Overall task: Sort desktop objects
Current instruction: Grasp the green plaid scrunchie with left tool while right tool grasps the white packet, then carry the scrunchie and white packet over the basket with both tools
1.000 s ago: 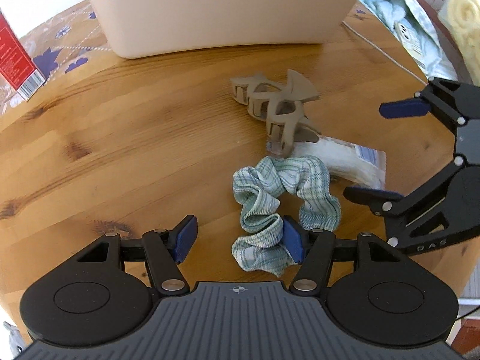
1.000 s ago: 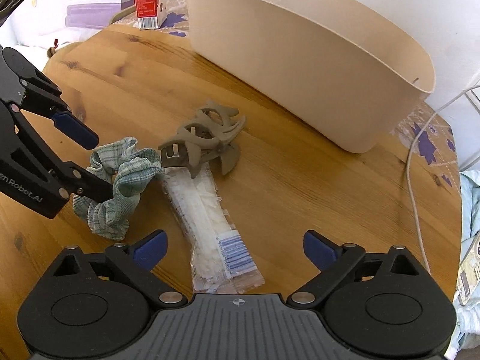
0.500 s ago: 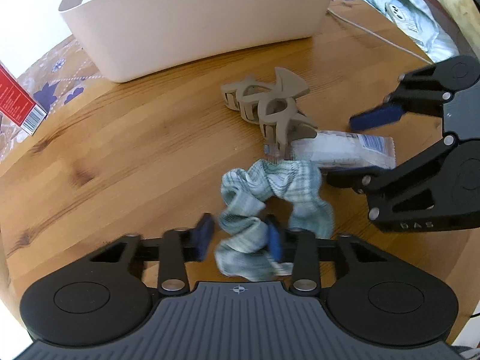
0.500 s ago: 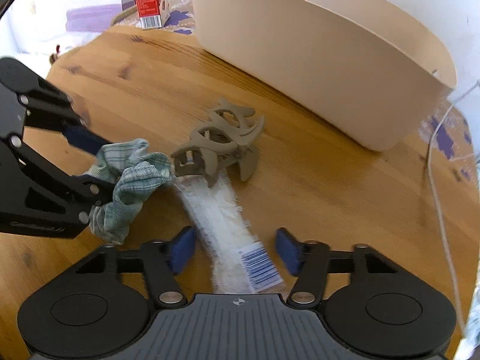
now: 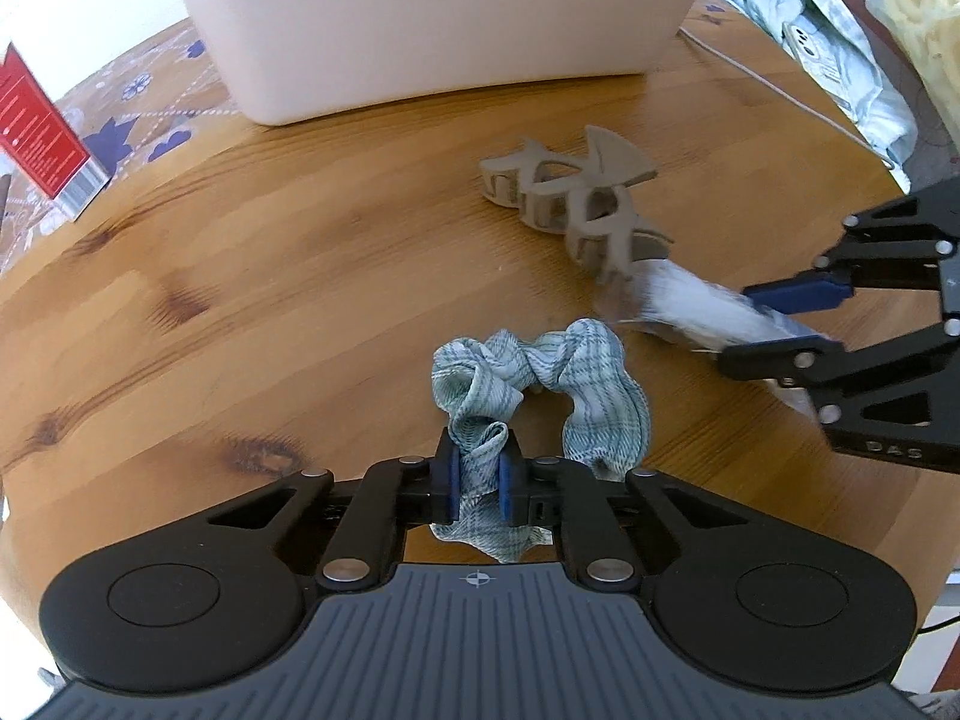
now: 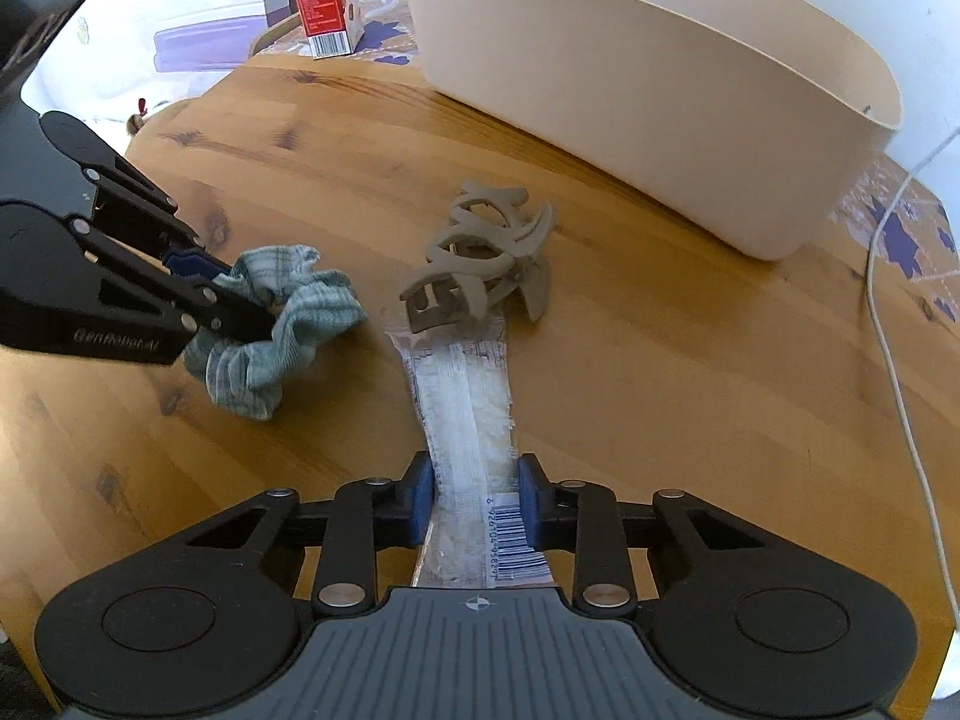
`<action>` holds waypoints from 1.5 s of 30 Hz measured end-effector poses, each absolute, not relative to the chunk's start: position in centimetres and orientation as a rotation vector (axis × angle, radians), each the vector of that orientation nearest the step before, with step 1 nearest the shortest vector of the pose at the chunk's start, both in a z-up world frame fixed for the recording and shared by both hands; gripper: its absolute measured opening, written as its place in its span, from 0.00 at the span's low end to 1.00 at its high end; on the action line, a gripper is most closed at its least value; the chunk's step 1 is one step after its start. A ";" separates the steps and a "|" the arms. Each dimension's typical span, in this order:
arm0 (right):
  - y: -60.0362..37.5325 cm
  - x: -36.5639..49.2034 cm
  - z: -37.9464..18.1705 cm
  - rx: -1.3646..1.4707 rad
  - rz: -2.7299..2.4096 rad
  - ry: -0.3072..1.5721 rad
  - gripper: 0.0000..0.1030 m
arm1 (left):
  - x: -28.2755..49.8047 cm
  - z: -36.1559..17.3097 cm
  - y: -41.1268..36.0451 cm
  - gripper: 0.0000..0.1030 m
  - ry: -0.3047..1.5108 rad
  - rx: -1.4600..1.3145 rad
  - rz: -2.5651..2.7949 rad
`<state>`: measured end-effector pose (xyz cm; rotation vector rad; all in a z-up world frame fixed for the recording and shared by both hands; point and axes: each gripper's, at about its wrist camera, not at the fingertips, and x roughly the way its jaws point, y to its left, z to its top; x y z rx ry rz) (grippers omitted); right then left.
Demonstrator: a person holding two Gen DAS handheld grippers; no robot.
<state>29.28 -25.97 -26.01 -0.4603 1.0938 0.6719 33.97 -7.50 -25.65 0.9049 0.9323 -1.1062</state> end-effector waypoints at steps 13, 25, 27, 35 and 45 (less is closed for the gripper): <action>-27.7 28.4 -23.3 -0.374 0.663 1.050 0.26 | 35.2 -23.6 -6.3 0.10 0.915 0.864 -1.085; -29.3 27.6 -20.8 -0.335 0.660 1.026 0.26 | 35.5 -21.9 -5.7 0.10 0.915 0.817 -1.063; -29.6 27.6 -20.3 -0.328 0.657 1.019 0.26 | 35.5 -21.6 -5.7 0.10 0.912 0.810 -1.066; -30.4 28.4 -17.6 -0.294 0.630 0.962 0.26 | 35.6 -19.3 -6.2 0.10 0.870 0.801 -1.089; -30.5 32.9 -13.4 -0.259 0.588 0.850 0.26 | 38.0 -14.4 -9.1 0.10 0.780 0.734 -1.095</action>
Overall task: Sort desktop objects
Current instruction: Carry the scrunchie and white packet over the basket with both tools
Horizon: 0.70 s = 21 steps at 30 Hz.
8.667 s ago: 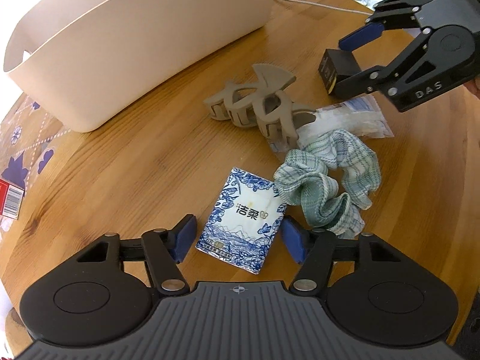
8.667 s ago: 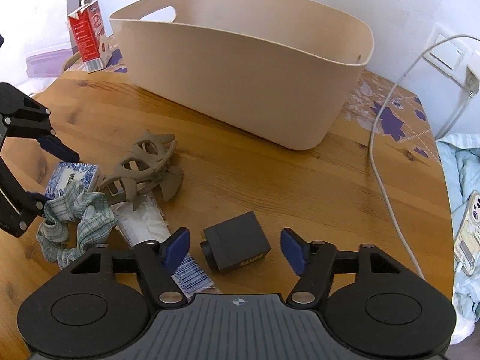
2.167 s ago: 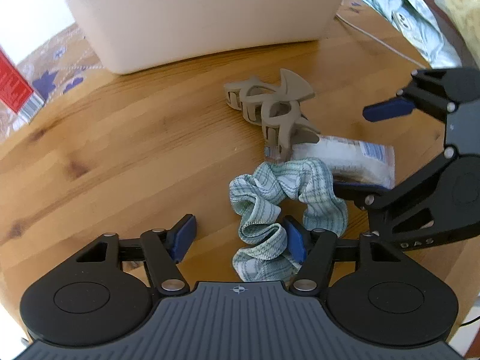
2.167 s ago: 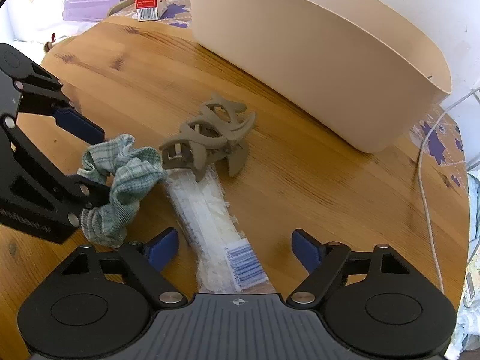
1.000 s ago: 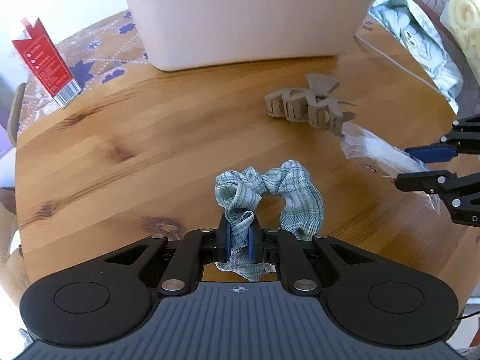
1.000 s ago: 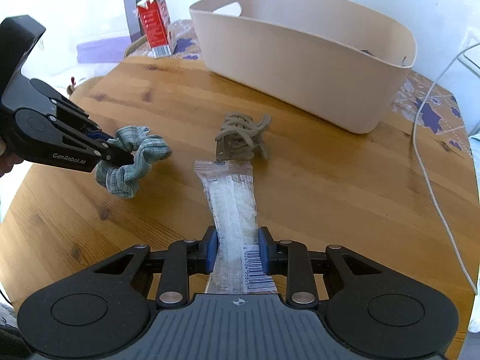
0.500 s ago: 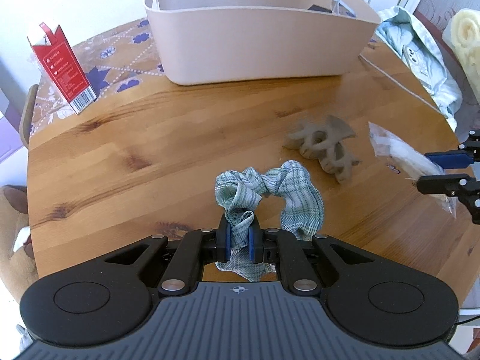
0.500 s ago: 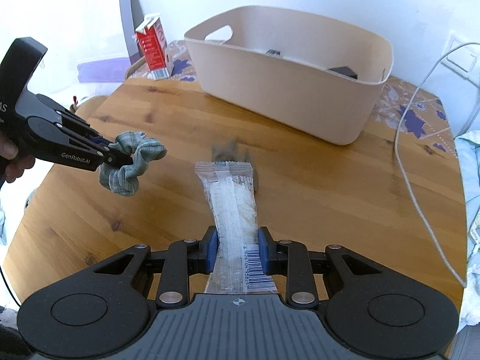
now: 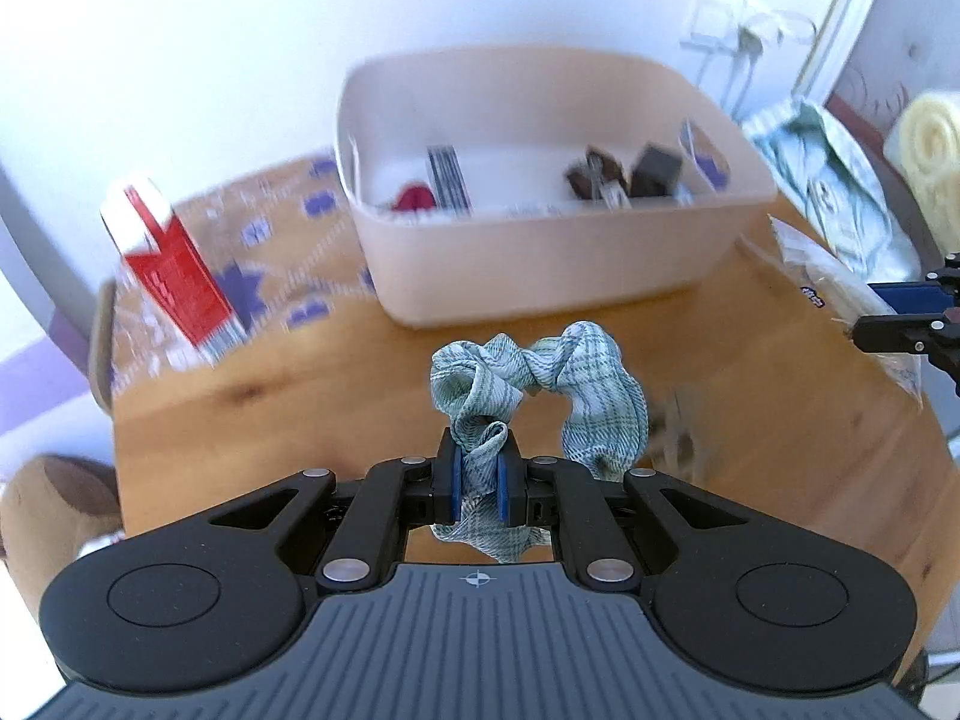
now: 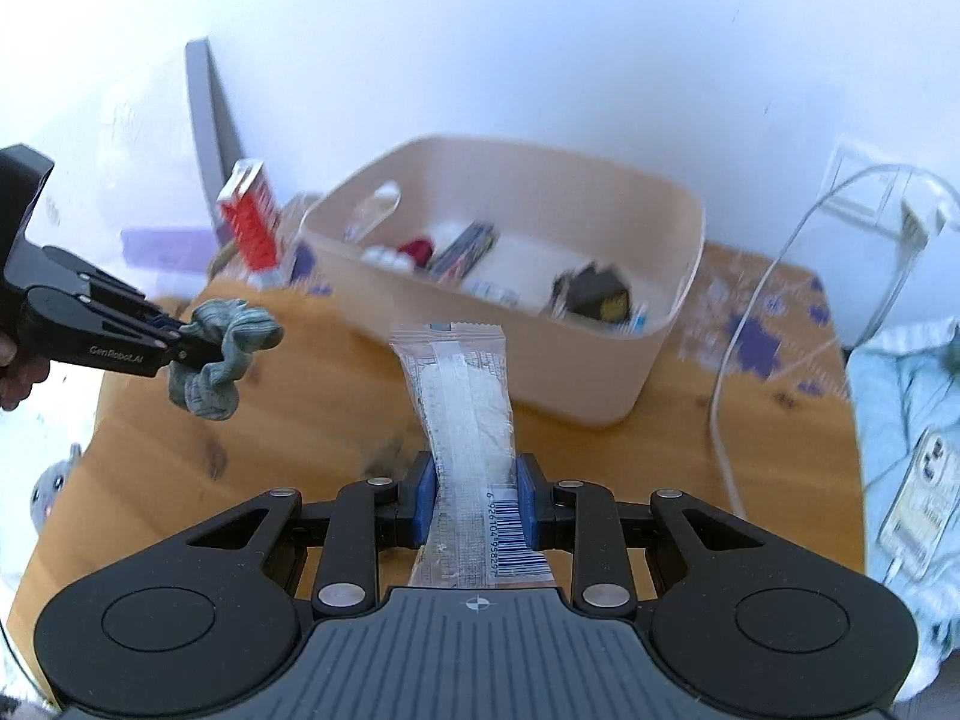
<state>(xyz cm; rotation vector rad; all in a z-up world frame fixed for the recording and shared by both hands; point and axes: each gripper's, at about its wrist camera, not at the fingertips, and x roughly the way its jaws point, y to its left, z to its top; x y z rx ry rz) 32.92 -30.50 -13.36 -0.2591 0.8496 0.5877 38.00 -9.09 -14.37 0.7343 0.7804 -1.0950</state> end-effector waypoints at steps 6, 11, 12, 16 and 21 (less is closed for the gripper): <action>-29.7 36.0 -11.0 -0.278 0.585 0.783 0.26 | 40.0 -11.1 -11.9 0.10 0.723 0.687 -1.094; -28.7 38.3 -9.9 -0.283 0.588 0.748 0.26 | 41.2 -8.9 -14.6 0.10 0.675 0.667 -1.107; -28.5 38.8 -9.8 -0.280 0.588 0.744 0.26 | 41.4 -8.6 -15.2 0.10 0.668 0.664 -1.109; -27.9 40.3 -9.7 -0.256 0.589 0.740 0.26 | 41.8 -8.2 -17.6 0.10 0.660 0.644 -1.117; -27.6 42.3 -10.3 -0.232 0.577 0.746 0.26 | 41.7 -8.9 -20.2 0.10 0.673 0.643 -1.120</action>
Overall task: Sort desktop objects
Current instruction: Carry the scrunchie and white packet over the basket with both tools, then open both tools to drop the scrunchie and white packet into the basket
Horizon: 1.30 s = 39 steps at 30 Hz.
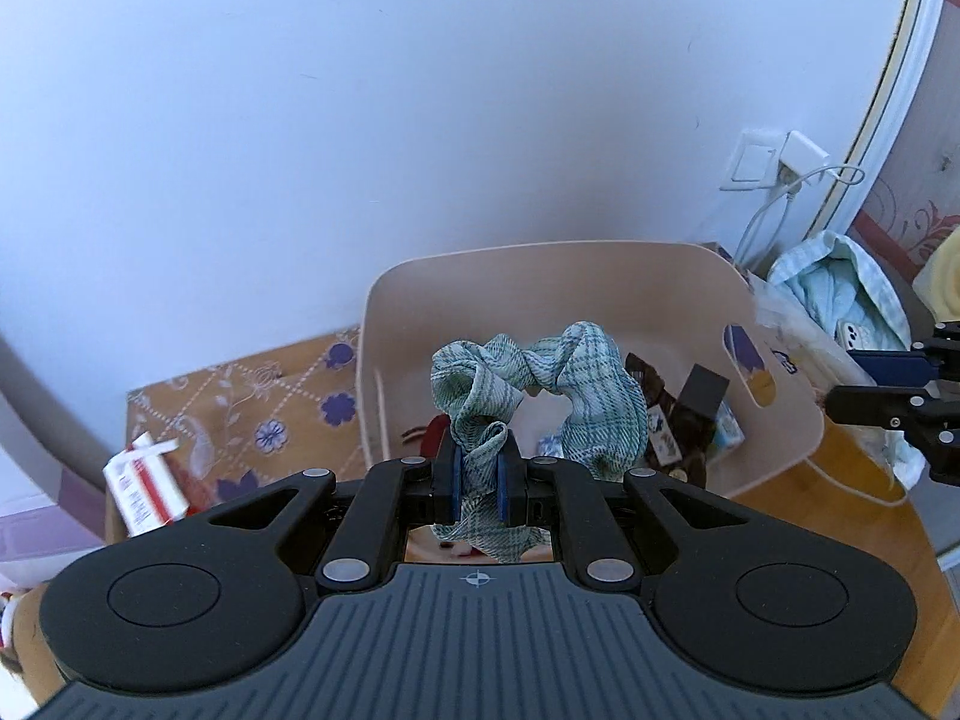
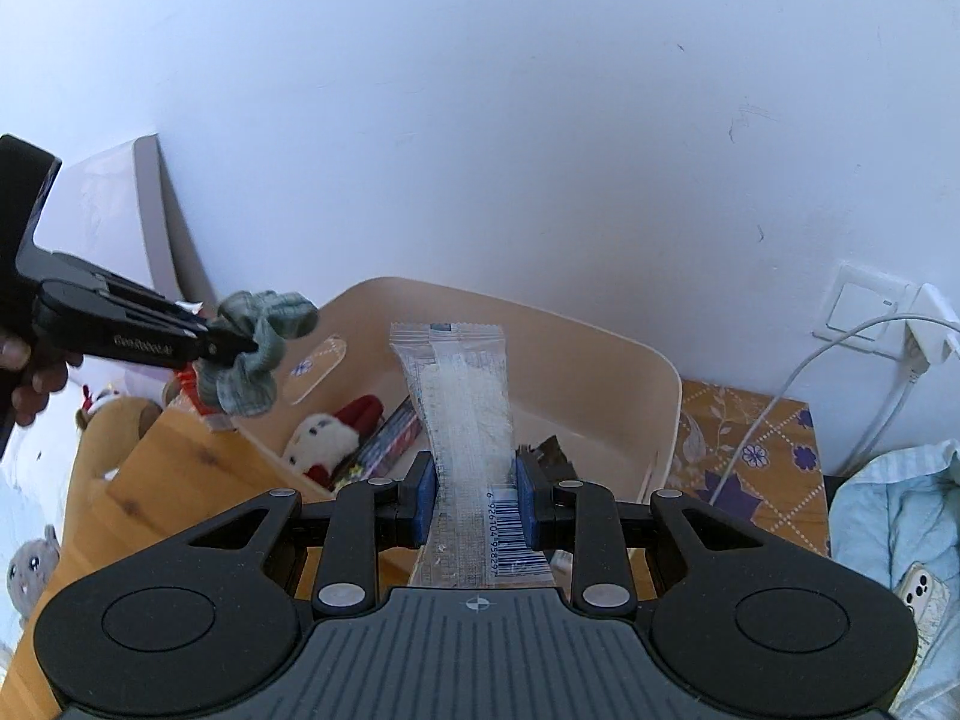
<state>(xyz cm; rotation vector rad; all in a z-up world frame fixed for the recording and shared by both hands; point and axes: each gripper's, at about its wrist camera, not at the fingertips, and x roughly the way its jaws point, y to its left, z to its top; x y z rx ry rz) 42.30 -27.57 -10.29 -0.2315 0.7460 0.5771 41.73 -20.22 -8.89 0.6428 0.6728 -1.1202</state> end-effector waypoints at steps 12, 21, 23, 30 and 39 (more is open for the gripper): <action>-26.6 47.2 -12.7 -0.213 0.529 0.776 0.26 | 42.8 -12.4 -24.7 0.10 0.729 0.668 -1.083; -25.3 49.4 -15.7 -0.209 0.498 0.837 0.26 | 42.8 -15.1 -26.5 0.10 0.765 0.723 -1.043; -25.0 49.4 -16.2 -0.215 0.493 0.849 0.26 | 42.8 -15.6 -26.8 0.10 0.769 0.735 -1.034; -24.9 50.0 -17.6 -0.227 0.479 0.877 0.26 | 42.4 -17.2 -27.5 0.10 0.755 0.757 -1.014; -24.2 50.2 -18.5 -0.249 0.478 0.882 0.26 | 42.3 -19.2 -27.6 0.10 0.766 0.792 -0.984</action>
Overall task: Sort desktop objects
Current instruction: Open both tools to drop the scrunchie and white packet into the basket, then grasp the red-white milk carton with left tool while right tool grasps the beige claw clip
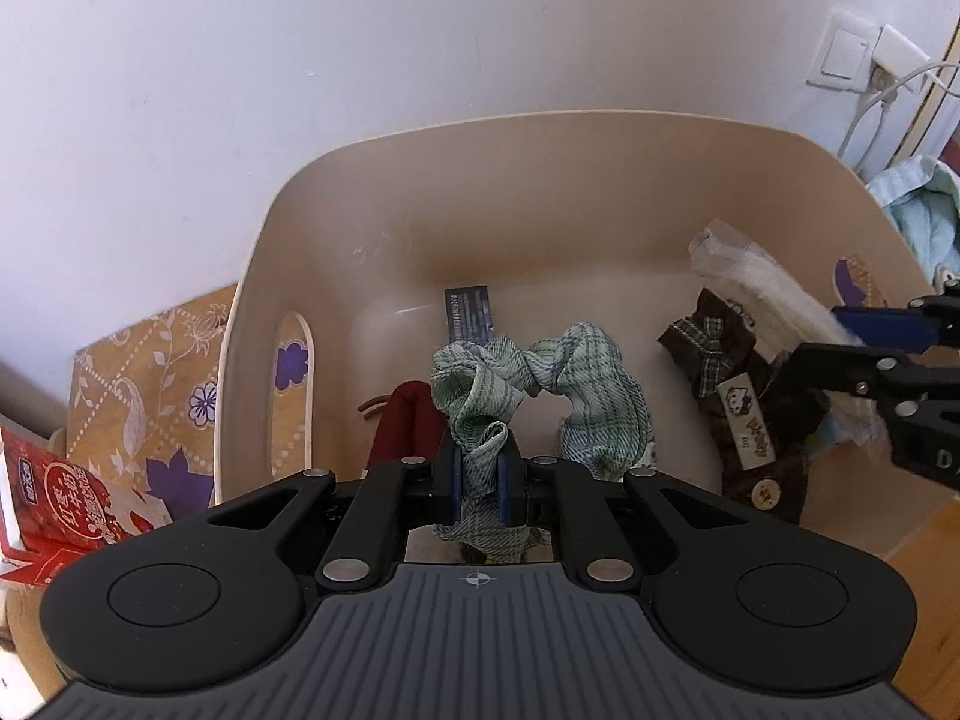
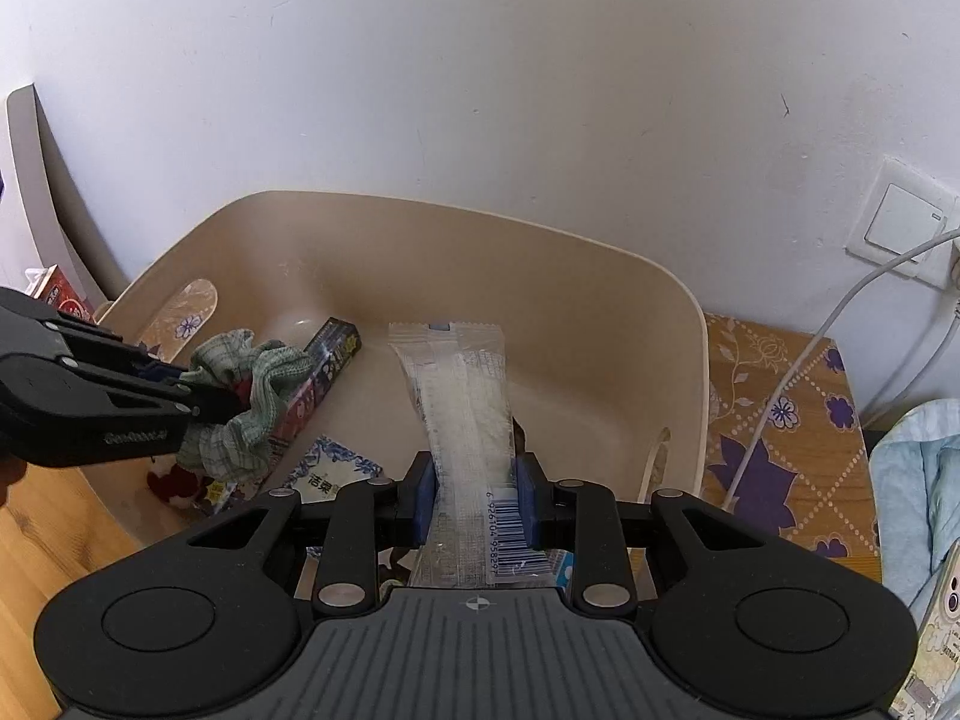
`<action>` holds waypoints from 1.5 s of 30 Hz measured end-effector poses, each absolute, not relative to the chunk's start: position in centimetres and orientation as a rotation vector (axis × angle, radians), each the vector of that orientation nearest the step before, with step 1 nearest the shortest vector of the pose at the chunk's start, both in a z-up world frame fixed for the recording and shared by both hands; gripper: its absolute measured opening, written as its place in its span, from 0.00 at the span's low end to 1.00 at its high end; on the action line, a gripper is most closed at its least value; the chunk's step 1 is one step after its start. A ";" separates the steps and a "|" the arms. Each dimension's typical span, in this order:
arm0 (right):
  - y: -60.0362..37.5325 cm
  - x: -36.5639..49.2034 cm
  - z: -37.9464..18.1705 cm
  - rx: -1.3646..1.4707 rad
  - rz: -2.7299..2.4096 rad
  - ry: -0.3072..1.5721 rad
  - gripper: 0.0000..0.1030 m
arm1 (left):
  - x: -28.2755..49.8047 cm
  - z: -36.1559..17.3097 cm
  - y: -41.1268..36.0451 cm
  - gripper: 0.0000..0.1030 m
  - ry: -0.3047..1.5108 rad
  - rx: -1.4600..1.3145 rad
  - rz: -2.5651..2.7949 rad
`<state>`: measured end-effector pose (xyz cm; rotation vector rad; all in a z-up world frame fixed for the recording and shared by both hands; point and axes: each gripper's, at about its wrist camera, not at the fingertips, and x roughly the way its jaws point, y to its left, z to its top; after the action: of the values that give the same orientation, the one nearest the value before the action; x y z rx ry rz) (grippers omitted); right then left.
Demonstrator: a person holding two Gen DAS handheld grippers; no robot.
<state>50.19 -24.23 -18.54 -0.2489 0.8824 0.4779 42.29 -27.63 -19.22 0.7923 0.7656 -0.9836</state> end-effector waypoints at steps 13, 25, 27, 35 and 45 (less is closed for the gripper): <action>-24.4 48.8 -17.9 -0.288 0.452 0.859 0.62 | 41.5 -19.1 -26.2 0.43 0.739 0.806 -0.981; -25.1 43.1 -12.6 -0.227 0.520 0.714 0.91 | 41.2 -14.1 -21.3 0.62 0.652 0.722 -1.000; -24.9 41.7 -11.9 -0.227 0.539 0.691 0.93 | 41.2 -13.2 -20.1 0.62 0.619 0.712 -0.992; -23.7 37.2 -12.8 -0.238 0.591 0.705 0.99 | 42.7 -11.1 -14.9 0.64 0.626 0.633 -0.915; -22.4 33.5 -18.0 -0.273 0.604 0.842 1.00 | 46.0 -12.1 -10.1 0.66 0.685 0.567 -0.762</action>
<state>33.54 -22.40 -17.99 -0.2727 0.8421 0.6043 46.03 -10.05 -12.07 0.5669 0.6849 -0.7625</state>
